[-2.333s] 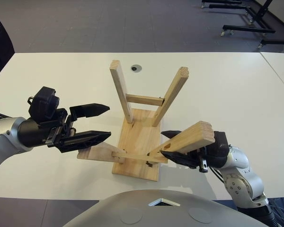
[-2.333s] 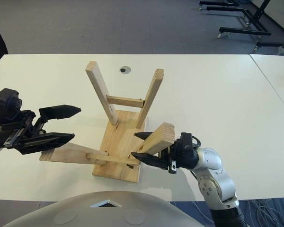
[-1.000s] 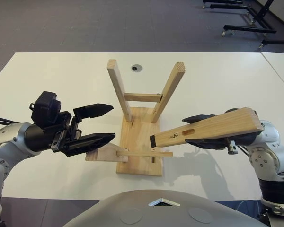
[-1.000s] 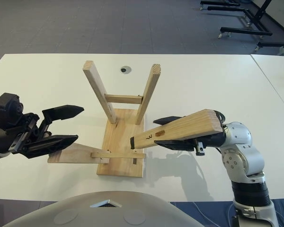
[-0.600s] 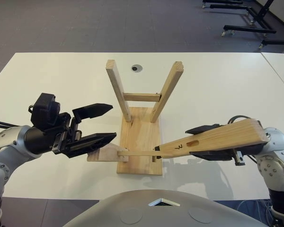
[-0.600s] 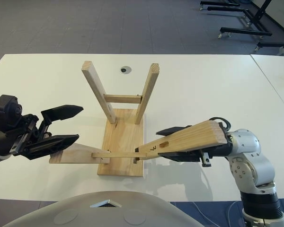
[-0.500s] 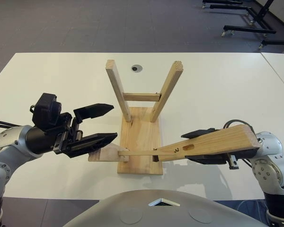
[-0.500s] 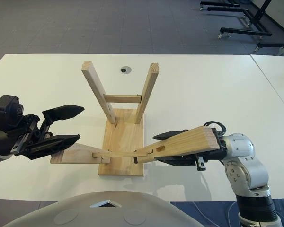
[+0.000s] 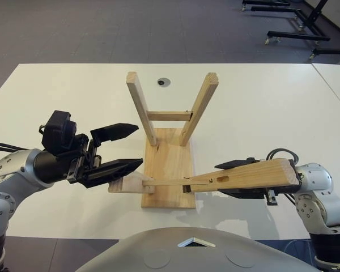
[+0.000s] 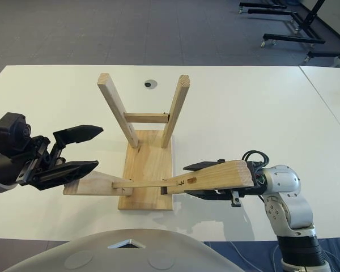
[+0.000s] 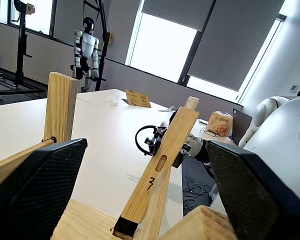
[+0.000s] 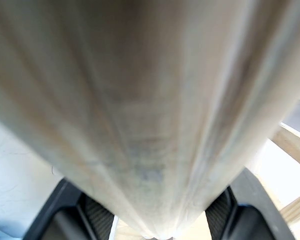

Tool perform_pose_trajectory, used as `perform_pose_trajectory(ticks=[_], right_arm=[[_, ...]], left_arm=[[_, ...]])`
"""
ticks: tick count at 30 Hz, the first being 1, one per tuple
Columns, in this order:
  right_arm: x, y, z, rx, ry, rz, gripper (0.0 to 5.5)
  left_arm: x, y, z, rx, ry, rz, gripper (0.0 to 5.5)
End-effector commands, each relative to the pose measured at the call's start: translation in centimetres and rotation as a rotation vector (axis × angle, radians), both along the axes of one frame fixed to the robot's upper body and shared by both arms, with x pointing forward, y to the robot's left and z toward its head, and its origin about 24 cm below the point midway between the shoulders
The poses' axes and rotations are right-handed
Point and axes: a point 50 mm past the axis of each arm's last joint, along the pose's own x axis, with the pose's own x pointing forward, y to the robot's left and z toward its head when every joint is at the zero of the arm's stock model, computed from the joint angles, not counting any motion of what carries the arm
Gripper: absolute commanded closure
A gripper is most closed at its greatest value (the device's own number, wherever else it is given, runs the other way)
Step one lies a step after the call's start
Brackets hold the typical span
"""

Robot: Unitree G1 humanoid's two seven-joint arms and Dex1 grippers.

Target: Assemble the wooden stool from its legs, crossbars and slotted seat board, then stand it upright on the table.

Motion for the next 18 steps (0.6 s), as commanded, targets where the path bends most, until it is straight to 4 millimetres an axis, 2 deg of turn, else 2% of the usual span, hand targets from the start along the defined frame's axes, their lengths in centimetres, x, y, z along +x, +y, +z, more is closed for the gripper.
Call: perform_pose_trajectory(ticks=[1, 18], right_arm=[[-0.2, 0.2, -0.4, -0.021, 0.016, 0.003, 3.45], [0.0, -1.0, -1.0, -0.095, 0.051, -0.015, 3.45]], left_arm=[[0.0, -0.1, -0.6, 0.05, 0.024, 0.013, 1.15], [-0.3, -0.7, -1.0, 0.038, 0.026, 0.026, 1.15]])
